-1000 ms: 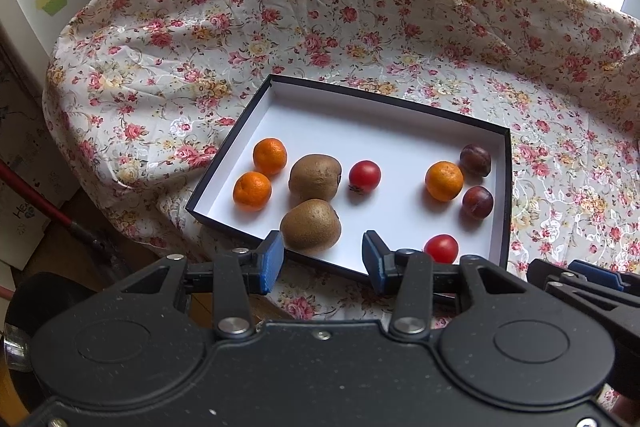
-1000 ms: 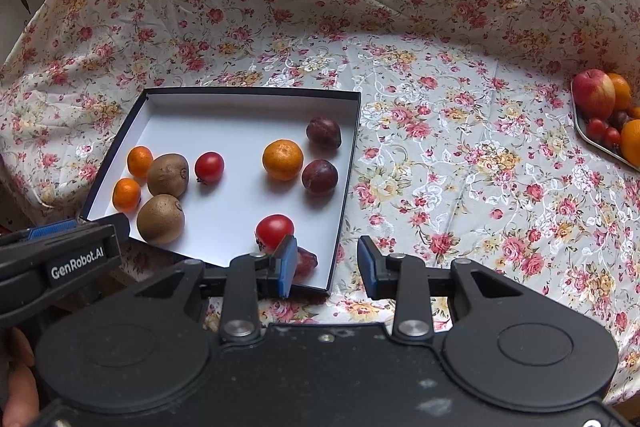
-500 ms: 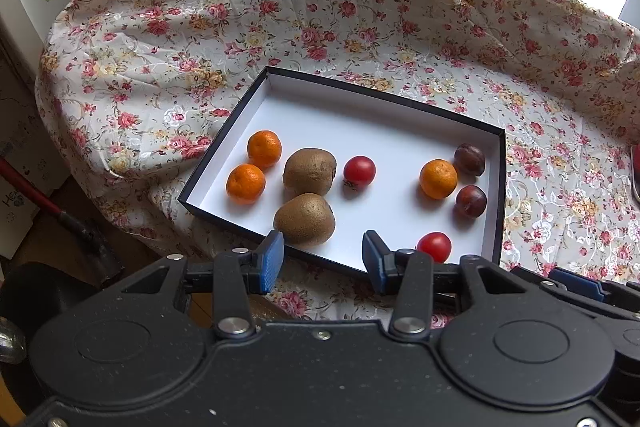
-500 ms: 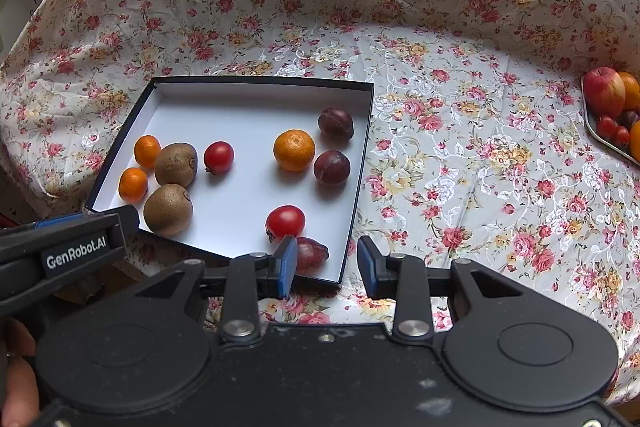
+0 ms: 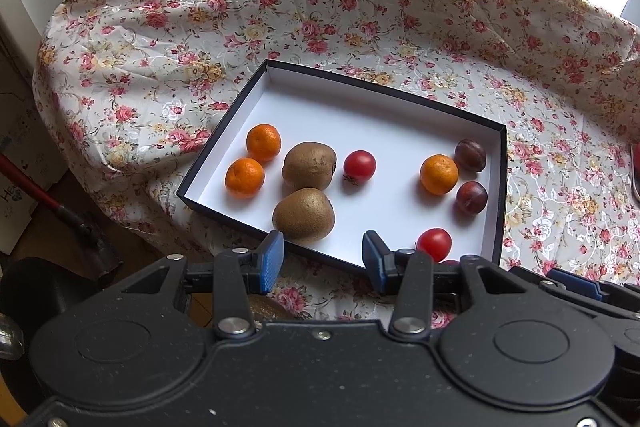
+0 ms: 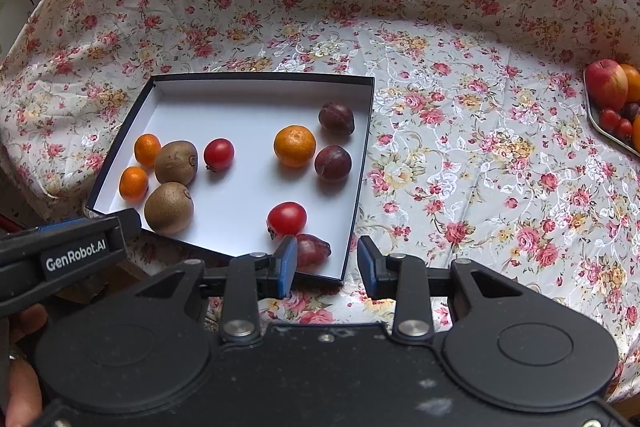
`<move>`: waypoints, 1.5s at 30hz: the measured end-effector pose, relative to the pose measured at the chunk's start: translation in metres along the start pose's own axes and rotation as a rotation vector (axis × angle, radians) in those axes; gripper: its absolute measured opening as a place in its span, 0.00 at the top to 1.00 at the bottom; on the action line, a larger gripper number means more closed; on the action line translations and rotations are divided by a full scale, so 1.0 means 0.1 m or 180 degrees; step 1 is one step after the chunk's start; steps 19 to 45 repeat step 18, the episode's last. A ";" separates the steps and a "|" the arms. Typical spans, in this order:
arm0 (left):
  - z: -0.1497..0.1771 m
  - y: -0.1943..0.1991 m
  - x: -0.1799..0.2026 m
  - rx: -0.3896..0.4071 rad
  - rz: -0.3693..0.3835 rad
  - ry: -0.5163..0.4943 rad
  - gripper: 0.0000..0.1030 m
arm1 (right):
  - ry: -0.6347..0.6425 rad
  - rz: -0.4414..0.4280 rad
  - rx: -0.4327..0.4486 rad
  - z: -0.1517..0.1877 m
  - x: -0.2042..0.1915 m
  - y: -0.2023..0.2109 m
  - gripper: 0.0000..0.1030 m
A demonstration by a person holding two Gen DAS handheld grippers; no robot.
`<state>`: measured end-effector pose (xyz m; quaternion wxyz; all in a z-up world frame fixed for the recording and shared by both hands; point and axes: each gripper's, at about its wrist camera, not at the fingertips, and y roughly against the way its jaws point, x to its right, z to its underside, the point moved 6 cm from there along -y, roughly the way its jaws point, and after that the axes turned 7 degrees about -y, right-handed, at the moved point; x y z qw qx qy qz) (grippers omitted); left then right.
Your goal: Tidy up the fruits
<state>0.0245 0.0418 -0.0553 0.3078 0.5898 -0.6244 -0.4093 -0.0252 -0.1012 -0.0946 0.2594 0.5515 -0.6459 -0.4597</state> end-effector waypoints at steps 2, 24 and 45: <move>0.00 0.00 0.00 -0.0001 0.0000 0.0002 0.49 | 0.0001 -0.0002 0.0002 0.00 0.00 0.00 0.65; -0.01 0.01 0.02 0.0009 -0.0049 -0.0081 0.49 | -0.0015 -0.0012 -0.0028 0.01 0.00 0.00 0.65; -0.01 0.01 0.02 0.0009 -0.0049 -0.0081 0.49 | -0.0015 -0.0012 -0.0028 0.01 0.00 0.00 0.65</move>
